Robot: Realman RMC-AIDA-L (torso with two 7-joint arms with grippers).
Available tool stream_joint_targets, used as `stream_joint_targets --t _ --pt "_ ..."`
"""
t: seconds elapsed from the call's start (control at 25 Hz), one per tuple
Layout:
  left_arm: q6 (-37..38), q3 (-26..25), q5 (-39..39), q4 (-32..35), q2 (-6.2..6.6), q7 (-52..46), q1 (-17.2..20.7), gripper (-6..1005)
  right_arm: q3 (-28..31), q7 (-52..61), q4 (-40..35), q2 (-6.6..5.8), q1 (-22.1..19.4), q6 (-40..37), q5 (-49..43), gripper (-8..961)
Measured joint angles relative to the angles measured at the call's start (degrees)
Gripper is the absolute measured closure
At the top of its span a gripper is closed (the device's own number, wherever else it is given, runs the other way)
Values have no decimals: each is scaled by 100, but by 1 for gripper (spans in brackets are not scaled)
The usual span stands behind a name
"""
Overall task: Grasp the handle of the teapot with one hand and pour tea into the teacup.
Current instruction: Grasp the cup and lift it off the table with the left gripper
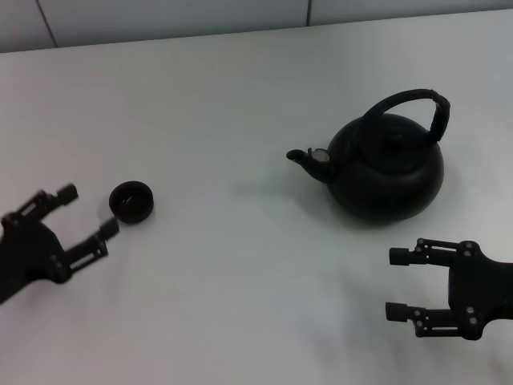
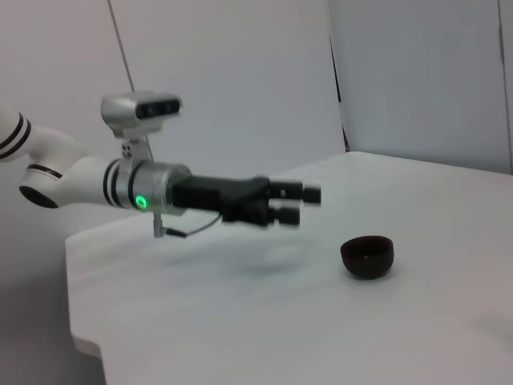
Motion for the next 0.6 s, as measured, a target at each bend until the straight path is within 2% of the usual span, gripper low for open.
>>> stream_joint_targets --t 0.08,0.2,0.6 --pt "-538 205 7 -130 -5 231 6 229 0 0 0 -7 2 0 2 219" --pt "-749 223 -15 -242 -5 401 15 233 0 0 0 -8 1 0 3 221" --pt "-935 204 -77 -417 -14 526 -125 248 10 0 1 -11 4 -1 12 225"
